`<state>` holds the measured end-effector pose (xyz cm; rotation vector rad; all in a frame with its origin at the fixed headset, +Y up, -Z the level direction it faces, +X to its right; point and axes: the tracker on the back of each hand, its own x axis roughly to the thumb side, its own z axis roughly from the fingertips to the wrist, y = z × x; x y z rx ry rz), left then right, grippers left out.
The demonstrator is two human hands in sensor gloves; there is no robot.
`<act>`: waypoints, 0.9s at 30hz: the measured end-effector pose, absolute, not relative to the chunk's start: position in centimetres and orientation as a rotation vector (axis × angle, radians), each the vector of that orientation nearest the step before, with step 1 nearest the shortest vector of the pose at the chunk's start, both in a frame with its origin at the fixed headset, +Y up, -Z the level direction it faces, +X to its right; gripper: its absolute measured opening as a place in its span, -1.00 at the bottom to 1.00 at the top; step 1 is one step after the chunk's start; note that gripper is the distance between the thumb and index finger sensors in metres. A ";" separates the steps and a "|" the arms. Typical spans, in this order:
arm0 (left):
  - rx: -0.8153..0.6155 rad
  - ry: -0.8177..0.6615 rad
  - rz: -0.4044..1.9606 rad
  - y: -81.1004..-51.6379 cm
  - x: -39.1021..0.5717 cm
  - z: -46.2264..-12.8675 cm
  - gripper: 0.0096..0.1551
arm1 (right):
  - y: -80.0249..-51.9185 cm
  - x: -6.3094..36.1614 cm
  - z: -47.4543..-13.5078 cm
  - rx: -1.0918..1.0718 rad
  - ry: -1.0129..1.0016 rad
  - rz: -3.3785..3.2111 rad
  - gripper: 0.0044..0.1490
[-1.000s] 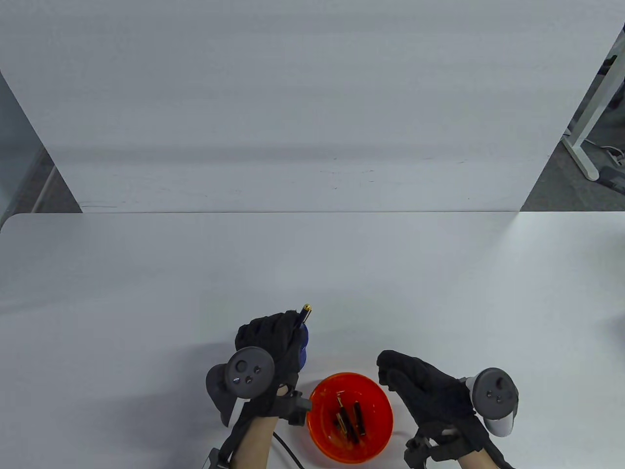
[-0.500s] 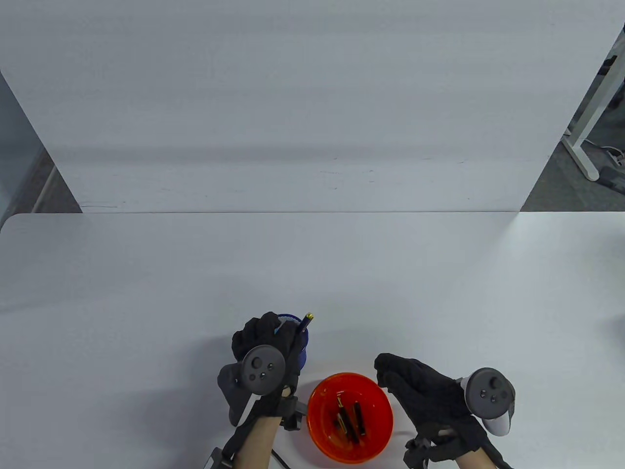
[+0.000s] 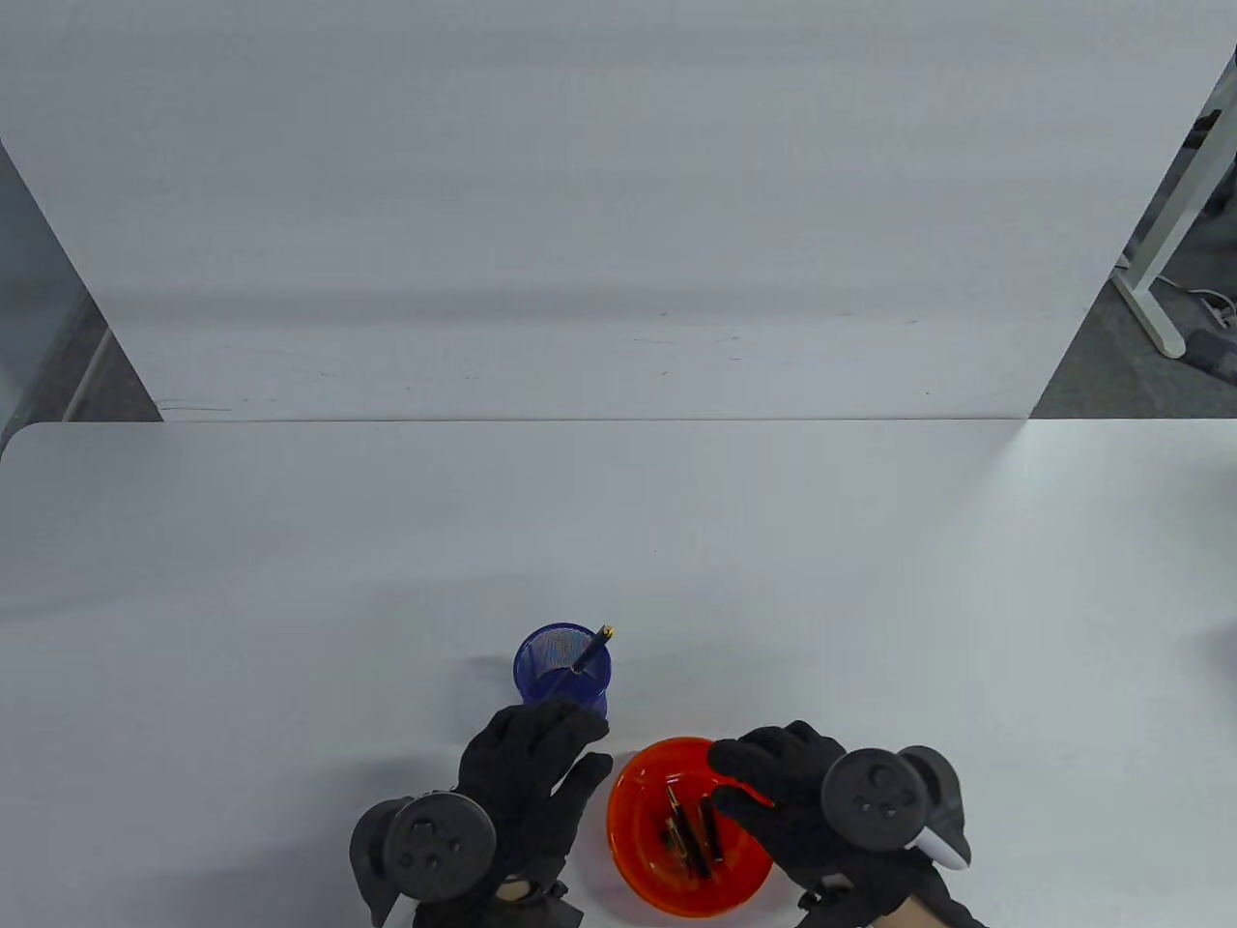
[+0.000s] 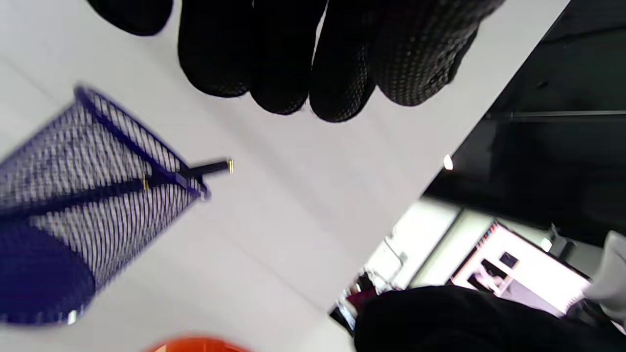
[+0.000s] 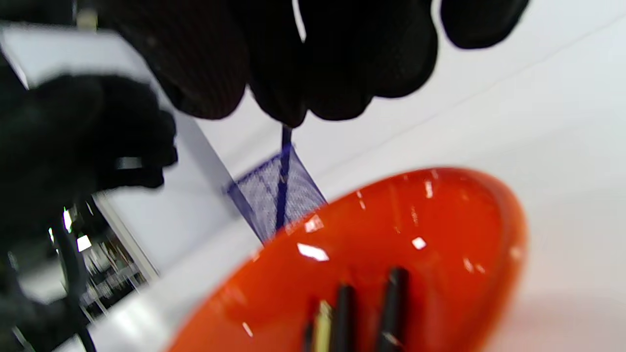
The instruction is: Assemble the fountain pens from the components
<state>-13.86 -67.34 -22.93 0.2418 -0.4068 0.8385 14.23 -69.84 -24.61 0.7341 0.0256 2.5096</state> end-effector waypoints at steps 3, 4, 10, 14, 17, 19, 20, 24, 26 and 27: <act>0.199 -0.416 0.821 -68.1 -13.5 -23.3 -0.49 | -70.3 11.8 -24.1 0.765 0.046 2.689 -0.41; 0.181 -0.418 0.817 -68.2 -13.4 -23.4 -0.49 | -70.4 11.1 -24.0 0.768 0.047 2.730 -0.42; 0.139 -0.410 0.834 -68.8 -12.7 -23.5 -0.48 | -71.8 7.1 -24.5 0.796 0.123 2.972 -0.53; 0.156 -0.407 0.844 -68.7 -12.8 -23.5 -0.45 | -72.8 6.8 -24.6 0.790 0.159 3.056 -0.52; 0.158 -0.406 0.861 -68.8 -12.8 -23.5 -0.45 | -73.3 6.5 -24.6 0.796 0.198 3.094 -0.50; 0.158 -0.411 0.858 -68.8 -12.7 -23.5 -0.45 | -73.4 6.4 -24.6 0.800 0.205 3.087 -0.50; 0.160 -0.420 0.867 -68.8 -12.7 -23.5 -0.46 | -73.5 6.4 -24.6 0.795 0.205 3.091 -0.50; 0.200 -0.435 0.894 -68.7 -12.7 -23.4 -0.47 | -73.5 6.2 -24.5 0.771 0.235 3.115 -0.49; 0.201 -0.434 0.913 -68.8 -12.7 -23.4 -0.47 | -73.5 6.0 -24.4 0.766 0.260 3.127 -0.48; 0.202 -0.441 0.918 -68.8 -12.7 -23.4 -0.46 | -73.5 6.0 -24.5 0.781 0.277 3.124 -0.47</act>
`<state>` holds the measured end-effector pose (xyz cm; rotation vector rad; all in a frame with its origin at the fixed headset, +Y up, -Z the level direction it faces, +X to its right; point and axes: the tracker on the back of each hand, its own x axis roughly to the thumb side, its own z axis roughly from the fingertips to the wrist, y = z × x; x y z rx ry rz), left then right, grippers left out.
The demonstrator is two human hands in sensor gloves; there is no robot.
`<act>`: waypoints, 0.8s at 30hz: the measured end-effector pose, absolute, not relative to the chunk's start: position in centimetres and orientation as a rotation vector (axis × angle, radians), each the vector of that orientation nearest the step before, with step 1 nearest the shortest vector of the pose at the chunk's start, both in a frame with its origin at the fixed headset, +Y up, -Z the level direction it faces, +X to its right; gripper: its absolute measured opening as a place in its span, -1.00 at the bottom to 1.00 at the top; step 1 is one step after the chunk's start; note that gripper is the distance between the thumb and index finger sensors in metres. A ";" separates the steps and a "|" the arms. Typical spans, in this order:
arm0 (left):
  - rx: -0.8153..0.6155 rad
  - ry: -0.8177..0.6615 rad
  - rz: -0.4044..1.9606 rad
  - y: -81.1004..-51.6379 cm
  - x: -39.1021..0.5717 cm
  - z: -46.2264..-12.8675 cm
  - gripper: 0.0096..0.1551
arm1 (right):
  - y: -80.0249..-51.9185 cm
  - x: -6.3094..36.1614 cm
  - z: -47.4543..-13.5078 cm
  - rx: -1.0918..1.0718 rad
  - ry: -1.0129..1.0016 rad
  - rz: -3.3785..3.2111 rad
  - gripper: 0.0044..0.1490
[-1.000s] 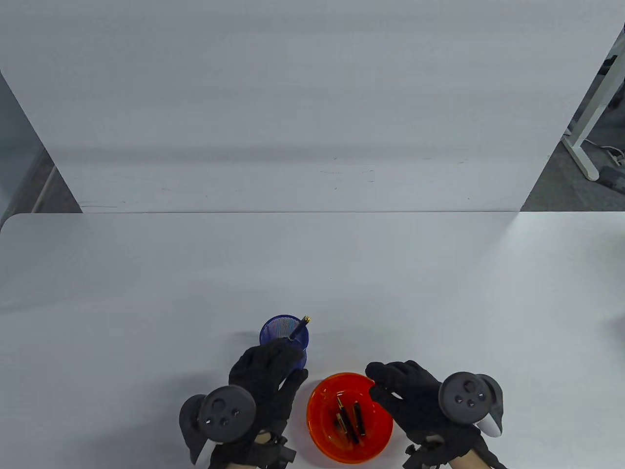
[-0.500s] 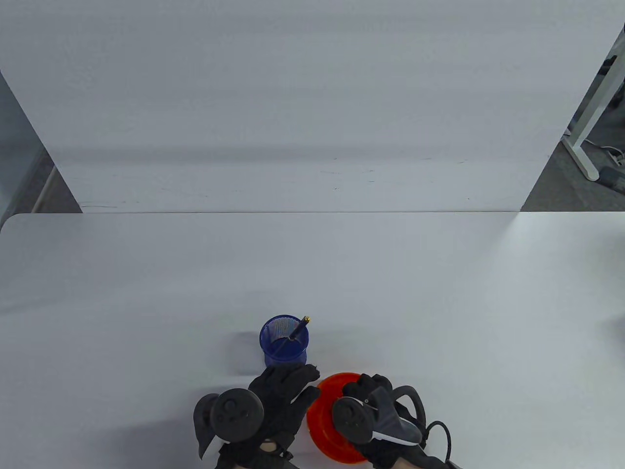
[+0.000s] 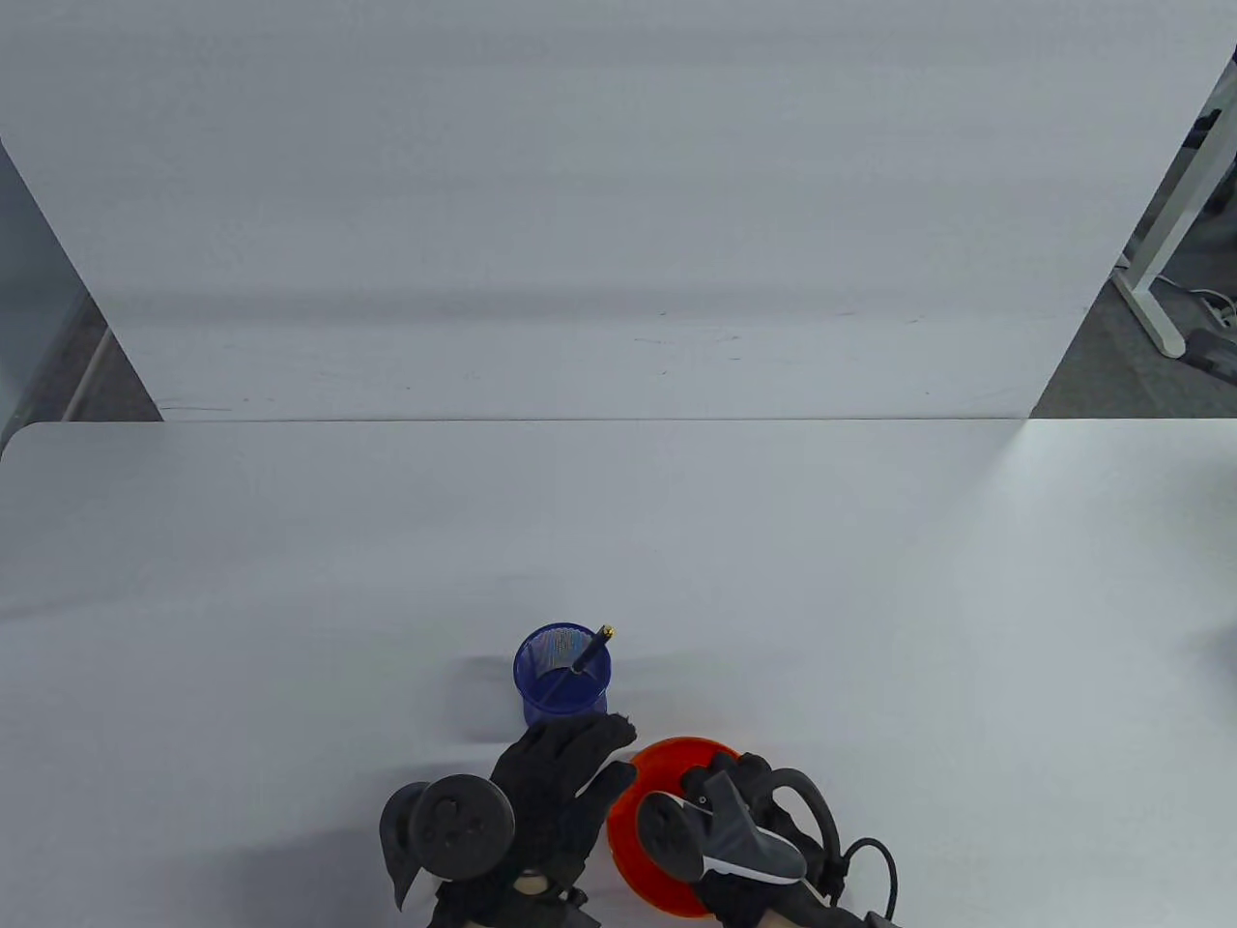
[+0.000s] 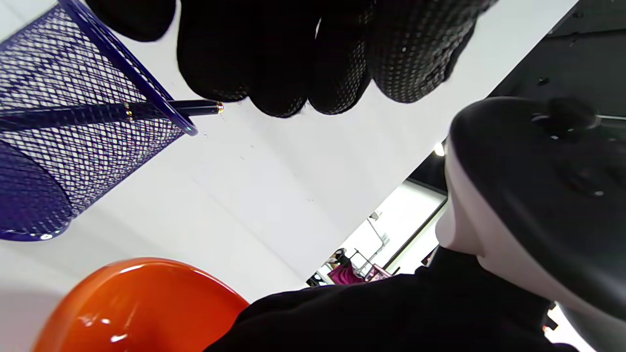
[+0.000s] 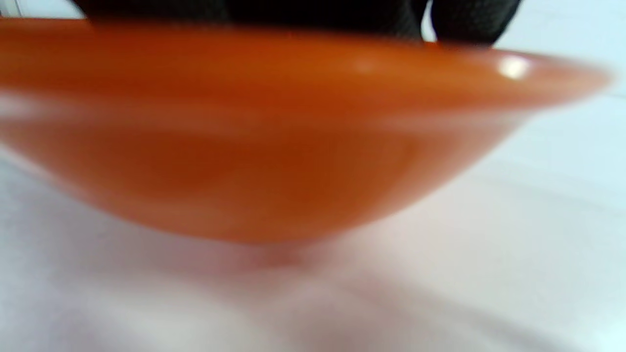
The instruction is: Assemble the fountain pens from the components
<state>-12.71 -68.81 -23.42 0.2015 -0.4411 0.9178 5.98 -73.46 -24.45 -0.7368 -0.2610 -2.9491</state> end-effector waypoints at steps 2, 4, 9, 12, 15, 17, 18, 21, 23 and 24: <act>0.192 -0.454 0.920 -68.9 -12.7 -23.5 -0.45 | -73.5 6.1 -24.4 -0.741 -0.275 -2.950 -0.46; 0.179 -0.447 0.921 -69.0 -12.8 -23.6 -0.44 | -73.6 6.0 -24.3 -0.744 -0.285 -2.930 -0.41; 0.178 -0.439 0.928 -69.0 -12.8 -23.6 -0.45 | -73.9 5.3 -23.9 -0.737 -0.206 -2.885 -0.46; 0.181 -0.436 0.929 -69.0 -12.8 -23.6 -0.47 | -74.0 5.2 -23.9 -0.746 -0.216 -2.883 -0.48; 0.173 -0.437 0.928 -69.0 -12.7 -23.6 -0.49 | -73.9 5.3 -23.9 -0.749 -0.237 -2.875 -0.48; 0.174 -0.436 0.933 -69.0 -12.7 -23.6 -0.49 | -73.9 5.3 -23.9 -0.755 -0.238 -2.877 -0.48; 0.174 -0.435 0.933 -69.0 -12.7 -23.6 -0.49 | -73.9 5.3 -23.9 -0.756 -0.237 -2.876 -0.48; 0.173 -0.429 0.955 -69.1 -12.7 -23.6 -0.49 | -73.8 5.4 -23.8 -0.763 -0.217 -2.881 -0.48; 0.180 -0.425 0.956 -69.2 -12.7 -23.7 -0.49 | -73.8 5.6 -23.8 -0.764 -0.210 -2.894 -0.47; 0.176 -0.423 0.952 -69.2 -12.7 -23.7 -0.49 | -73.8 5.6 -23.9 -0.768 -0.207 -2.897 -0.47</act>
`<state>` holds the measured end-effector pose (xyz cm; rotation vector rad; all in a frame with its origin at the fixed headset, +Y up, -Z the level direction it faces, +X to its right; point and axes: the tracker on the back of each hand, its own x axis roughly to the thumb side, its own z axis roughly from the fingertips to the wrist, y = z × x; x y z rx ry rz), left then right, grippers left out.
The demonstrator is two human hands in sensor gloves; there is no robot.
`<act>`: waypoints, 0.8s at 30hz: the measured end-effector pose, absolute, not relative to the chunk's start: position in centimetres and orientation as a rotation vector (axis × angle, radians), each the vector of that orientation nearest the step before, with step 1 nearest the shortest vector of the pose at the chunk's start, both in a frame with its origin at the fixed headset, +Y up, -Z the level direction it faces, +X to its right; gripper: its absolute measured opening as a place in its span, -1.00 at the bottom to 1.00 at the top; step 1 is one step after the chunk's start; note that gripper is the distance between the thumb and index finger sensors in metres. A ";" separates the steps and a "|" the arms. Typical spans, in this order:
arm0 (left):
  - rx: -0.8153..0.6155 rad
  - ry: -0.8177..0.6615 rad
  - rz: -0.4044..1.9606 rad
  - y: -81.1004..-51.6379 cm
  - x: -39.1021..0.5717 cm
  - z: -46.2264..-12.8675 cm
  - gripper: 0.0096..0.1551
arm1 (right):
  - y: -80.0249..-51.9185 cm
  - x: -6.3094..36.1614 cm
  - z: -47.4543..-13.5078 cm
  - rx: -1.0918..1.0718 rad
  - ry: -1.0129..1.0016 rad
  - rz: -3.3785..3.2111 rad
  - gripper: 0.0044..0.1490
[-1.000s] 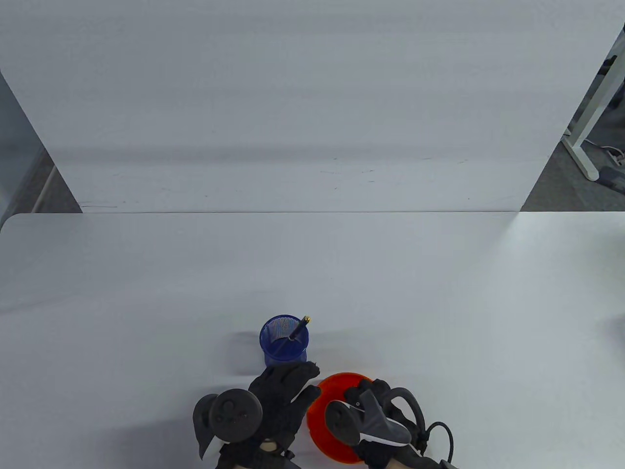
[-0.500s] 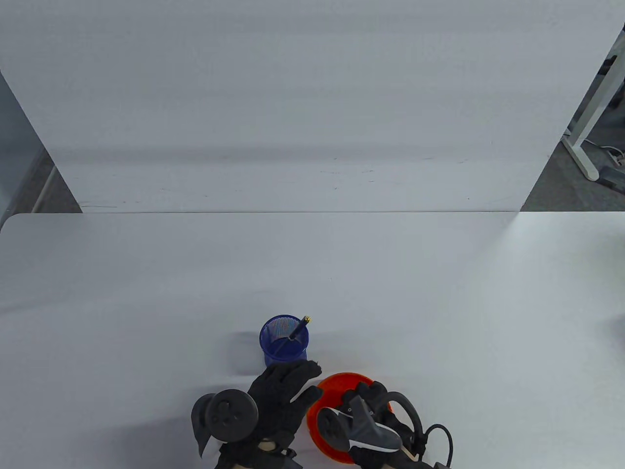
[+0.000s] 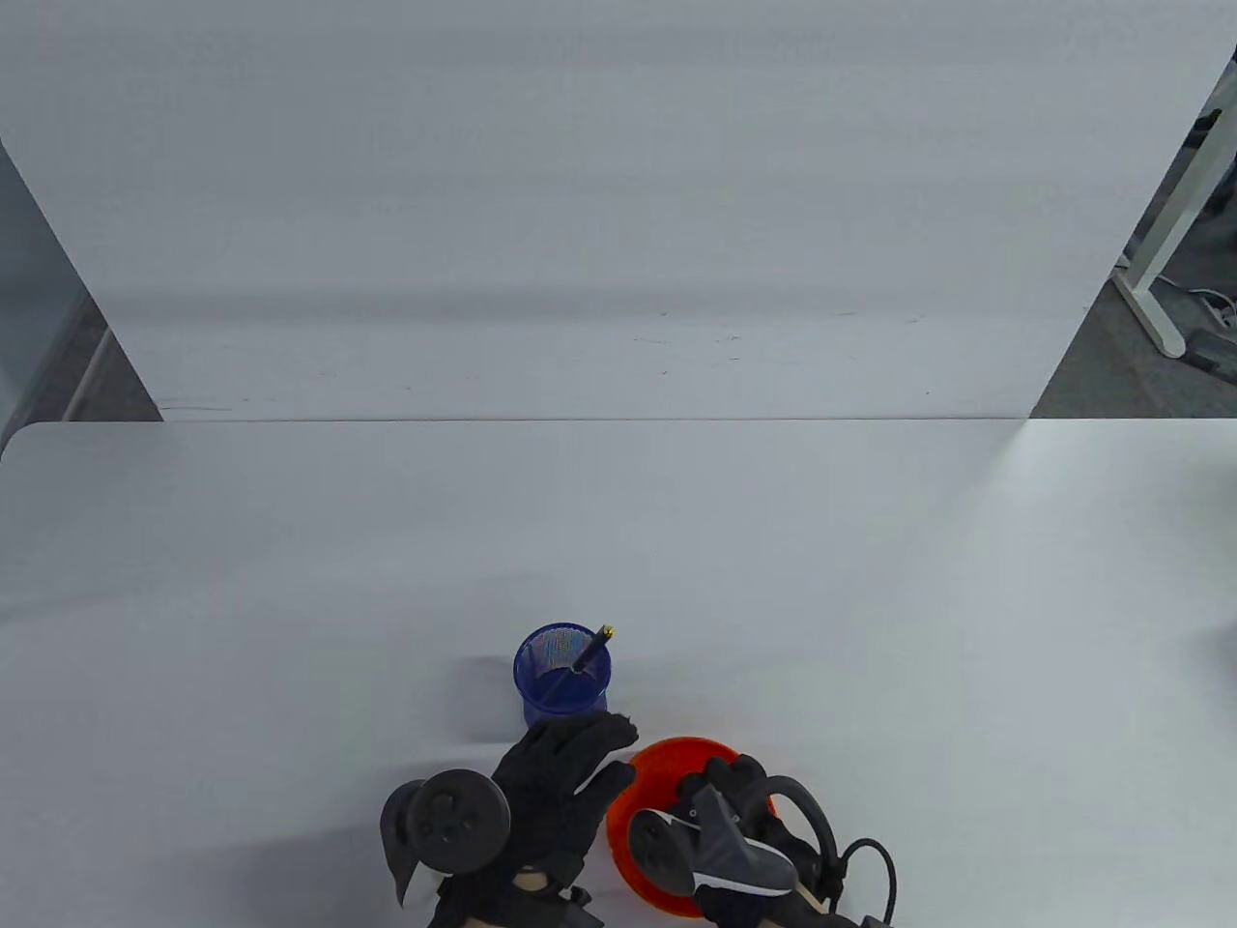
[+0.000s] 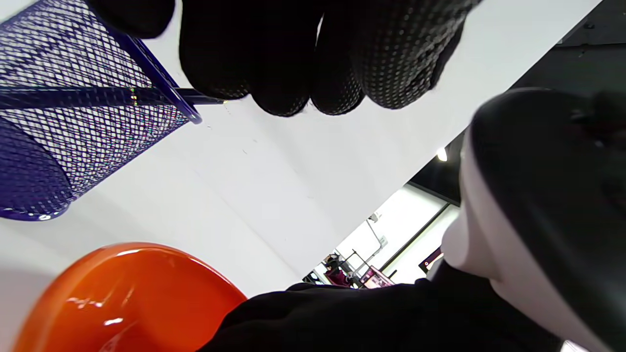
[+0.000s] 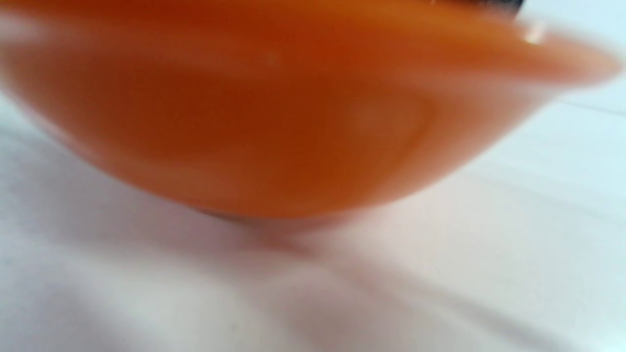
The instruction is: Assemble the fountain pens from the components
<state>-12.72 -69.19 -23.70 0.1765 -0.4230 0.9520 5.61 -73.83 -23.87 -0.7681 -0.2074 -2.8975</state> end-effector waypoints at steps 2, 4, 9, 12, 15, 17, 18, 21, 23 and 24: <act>0.180 -0.416 0.963 -69.2 -12.8 -23.7 -0.49 | -73.9 5.6 -23.9 -0.783 -0.230 -2.898 -0.49; 0.181 -0.414 0.966 -69.2 -12.8 -23.7 -0.49 | -74.0 5.6 -23.9 -0.800 -0.250 -2.891 -0.48; 0.174 -0.409 0.987 -69.5 -12.8 -23.8 -0.48 | -74.0 5.6 -23.9 -0.813 -0.283 -2.878 -0.46; 0.167 -0.397 1.000 -69.6 -12.9 -23.8 -0.47 | -74.2 5.7 -24.1 -0.814 -0.267 -2.887 -0.43; 0.166 -0.399 1.005 -69.5 -13.0 -23.9 -0.47 | -74.0 6.0 -24.2 -0.822 -0.291 -2.906 -0.41; 0.160 -0.404 1.005 -69.5 -13.0 -23.9 -0.47 | -73.0 6.7 -24.2 -0.830 -0.244 -2.976 -0.40; 0.160 -0.407 1.007 -69.5 -13.0 -23.9 -0.47 | -72.5 7.1 -24.3 -0.831 -0.221 -3.016 -0.39; 0.145 -0.419 1.006 -69.5 -12.9 -24.0 -0.57 | -70.6 9.3 -24.3 -0.947 -0.148 -3.235 -0.37; 0.127 -0.428 1.012 -69.6 -12.9 -23.9 -0.61 | -69.9 11.1 -24.1 -0.979 -0.076 -3.333 -0.38; 0.125 -0.432 1.018 -69.6 -12.8 -23.9 -0.62 | -69.7 11.9 -24.1 -1.001 -0.045 -3.382 -0.40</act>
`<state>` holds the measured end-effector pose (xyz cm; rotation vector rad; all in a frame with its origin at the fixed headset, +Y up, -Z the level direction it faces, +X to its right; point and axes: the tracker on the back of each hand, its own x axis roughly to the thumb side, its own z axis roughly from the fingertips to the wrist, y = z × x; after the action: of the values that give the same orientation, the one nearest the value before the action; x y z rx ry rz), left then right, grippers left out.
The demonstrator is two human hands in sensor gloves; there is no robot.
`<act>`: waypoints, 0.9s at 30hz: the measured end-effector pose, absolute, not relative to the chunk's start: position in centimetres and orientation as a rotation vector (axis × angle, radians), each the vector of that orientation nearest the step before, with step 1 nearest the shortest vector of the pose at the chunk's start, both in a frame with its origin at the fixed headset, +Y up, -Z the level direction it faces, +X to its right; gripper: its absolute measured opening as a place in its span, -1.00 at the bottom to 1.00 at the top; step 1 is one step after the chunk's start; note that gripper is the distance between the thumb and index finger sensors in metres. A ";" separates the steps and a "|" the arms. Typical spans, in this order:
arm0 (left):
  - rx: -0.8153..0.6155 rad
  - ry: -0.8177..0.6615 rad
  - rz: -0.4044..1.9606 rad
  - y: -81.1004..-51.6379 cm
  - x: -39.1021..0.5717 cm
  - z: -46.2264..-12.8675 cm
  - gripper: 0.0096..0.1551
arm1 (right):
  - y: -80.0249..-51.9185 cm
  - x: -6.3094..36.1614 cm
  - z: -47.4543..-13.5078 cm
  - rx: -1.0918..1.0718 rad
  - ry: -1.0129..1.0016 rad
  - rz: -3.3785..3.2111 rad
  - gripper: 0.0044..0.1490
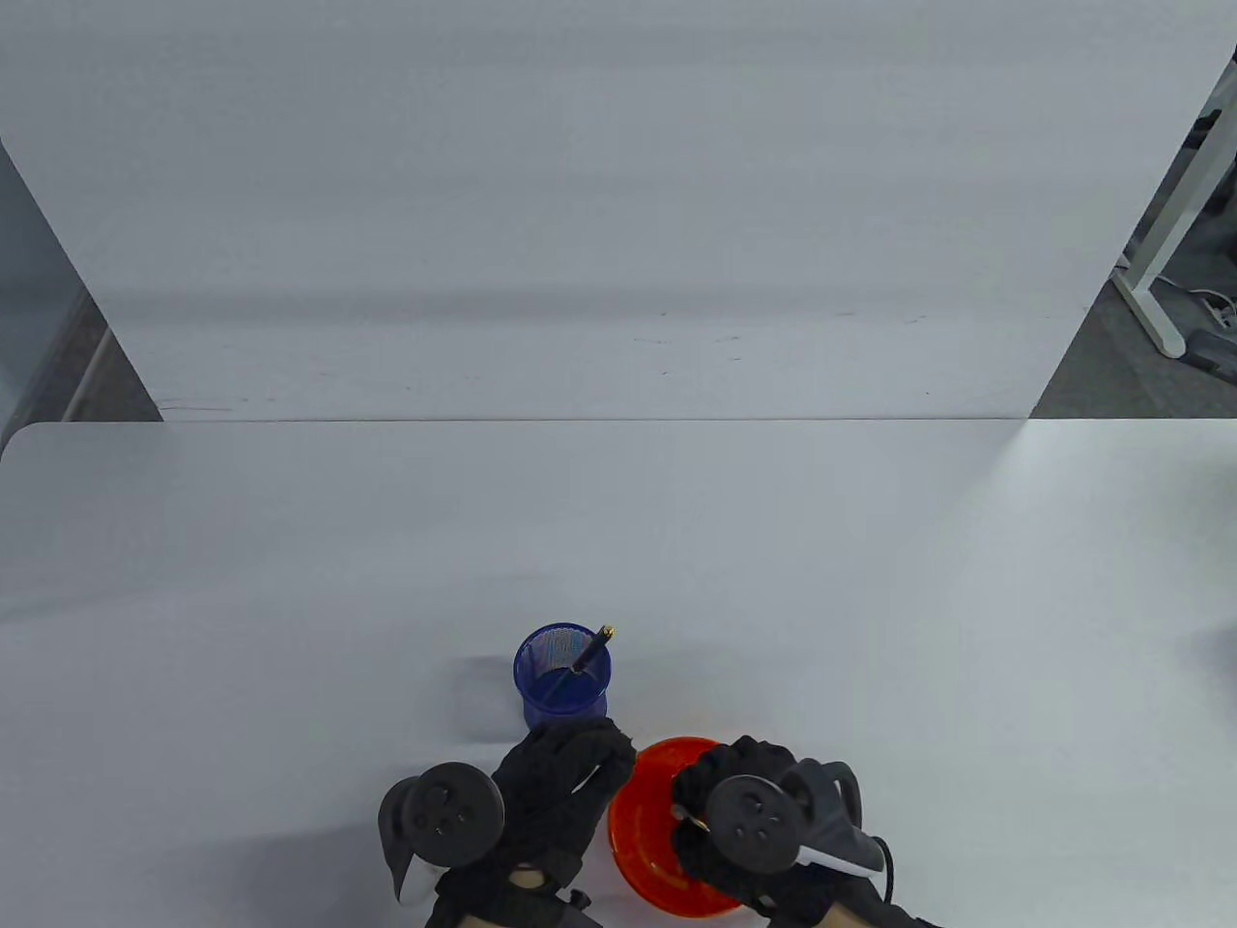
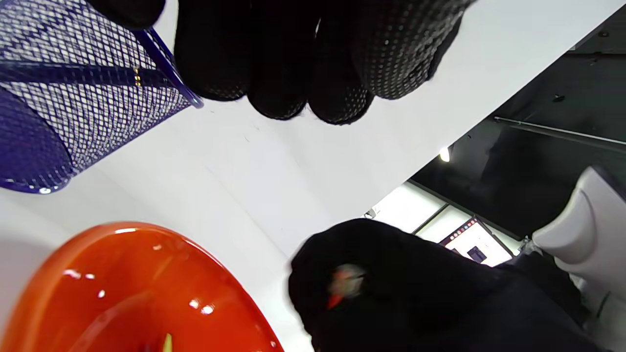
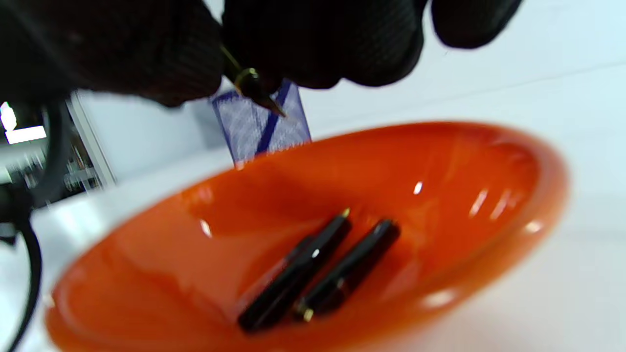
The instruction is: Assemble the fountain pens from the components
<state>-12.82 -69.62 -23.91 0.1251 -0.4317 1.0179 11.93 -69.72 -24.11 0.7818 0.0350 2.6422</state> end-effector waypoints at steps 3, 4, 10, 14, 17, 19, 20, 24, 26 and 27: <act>0.129 -0.459 1.012 -69.6 -12.4 -23.8 -0.62 | -69.4 14.4 -24.4 0.721 0.013 2.384 -0.48; 0.126 -0.462 1.013 -69.6 -12.3 -23.8 -0.62 | -69.3 14.8 -24.5 0.702 0.014 2.314 -0.52; 0.080 -0.527 1.011 -69.8 -10.9 -23.6 -0.49 | -69.7 16.0 -25.1 0.577 -0.023 1.945 -0.53; 0.084 -0.550 1.033 -69.9 -10.1 -23.4 -0.38 | -70.0 15.5 -24.7 0.532 -0.038 1.894 -0.45; 0.109 -0.560 1.023 -69.9 -9.4 -23.1 -0.39 | -70.1 14.7 -24.3 0.510 -0.043 1.885 -0.43; 0.142 -0.537 1.008 -69.9 -9.2 -23.0 -0.44 | -70.2 14.4 -24.1 0.494 -0.086 1.926 -0.41; 0.147 -0.520 1.009 -69.9 -9.3 -23.0 -0.47 | -70.1 14.3 -24.0 0.483 -0.105 1.939 -0.41; 0.117 -0.494 1.078 -70.1 -9.5 -23.0 -0.52 | -70.2 14.1 -23.7 0.469 -0.145 1.957 -0.40; 0.122 -0.482 1.094 -70.2 -9.4 -23.0 -0.53 | -70.2 14.1 -23.6 0.448 -0.168 1.965 -0.40; 0.126 -0.475 1.103 -70.2 -9.4 -23.0 -0.53 | -70.2 14.2 -23.5 0.440 -0.176 1.972 -0.41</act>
<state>-9.38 -70.18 -23.00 0.1260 -0.4746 1.1027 14.16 -70.19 -23.54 0.4396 -0.1765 1.9720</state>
